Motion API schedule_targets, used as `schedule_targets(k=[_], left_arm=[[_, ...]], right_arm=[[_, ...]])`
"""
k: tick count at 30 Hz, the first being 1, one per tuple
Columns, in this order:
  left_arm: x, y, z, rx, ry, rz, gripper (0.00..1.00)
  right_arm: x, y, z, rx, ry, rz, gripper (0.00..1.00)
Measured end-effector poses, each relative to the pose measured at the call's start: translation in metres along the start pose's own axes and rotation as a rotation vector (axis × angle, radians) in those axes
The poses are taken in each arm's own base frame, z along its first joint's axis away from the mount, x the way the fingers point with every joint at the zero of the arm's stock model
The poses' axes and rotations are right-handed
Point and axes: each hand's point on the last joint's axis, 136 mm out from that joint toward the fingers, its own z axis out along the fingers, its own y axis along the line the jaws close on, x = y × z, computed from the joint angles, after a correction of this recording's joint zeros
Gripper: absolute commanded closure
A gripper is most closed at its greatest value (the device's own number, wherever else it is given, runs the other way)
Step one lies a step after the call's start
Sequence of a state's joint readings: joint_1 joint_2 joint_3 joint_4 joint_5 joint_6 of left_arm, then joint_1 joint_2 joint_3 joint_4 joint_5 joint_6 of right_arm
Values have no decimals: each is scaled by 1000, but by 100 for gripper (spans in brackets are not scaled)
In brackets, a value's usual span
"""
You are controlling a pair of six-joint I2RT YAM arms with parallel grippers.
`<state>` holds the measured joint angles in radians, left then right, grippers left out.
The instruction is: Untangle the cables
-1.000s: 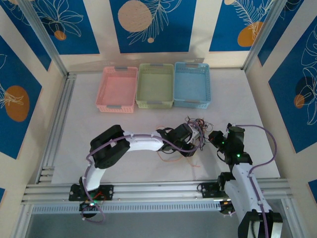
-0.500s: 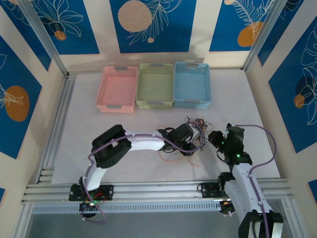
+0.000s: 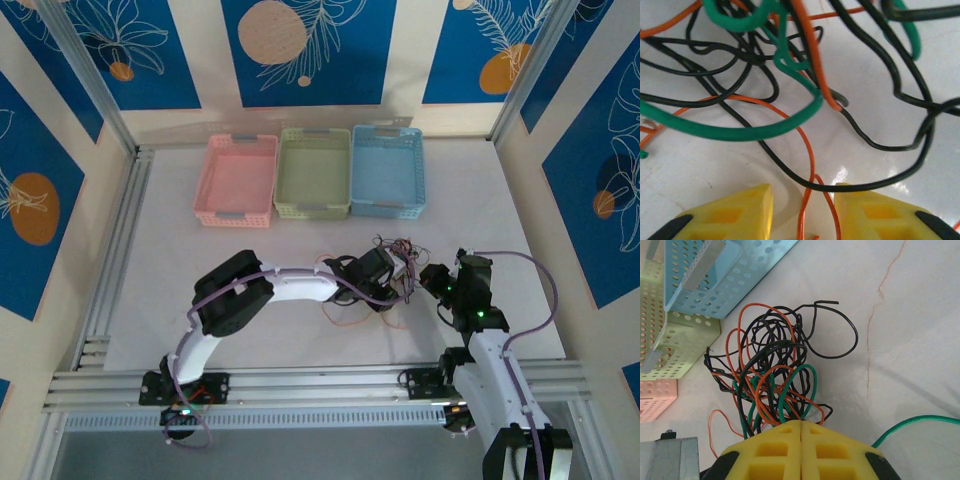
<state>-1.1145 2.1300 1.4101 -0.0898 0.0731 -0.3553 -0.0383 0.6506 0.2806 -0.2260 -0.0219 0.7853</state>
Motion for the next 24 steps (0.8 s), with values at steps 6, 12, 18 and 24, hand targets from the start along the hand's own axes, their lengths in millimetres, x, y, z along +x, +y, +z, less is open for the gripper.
schedule_targets(k=[6,12,18,24], left_arm=[[3,1,1,3,5,1,100],[1,-3,-29,2,-1,24,100],[-50,-24,-110,28,-151,74,100],[-96,-36,-177,25,-273,113,100]], right_arm=[[0,0,0,0,-1,0,100],[1,1,0,-3,2,-4,100],[1,1,0,-4,3,-5,100],[1,1,0,-3,3,-7,100]])
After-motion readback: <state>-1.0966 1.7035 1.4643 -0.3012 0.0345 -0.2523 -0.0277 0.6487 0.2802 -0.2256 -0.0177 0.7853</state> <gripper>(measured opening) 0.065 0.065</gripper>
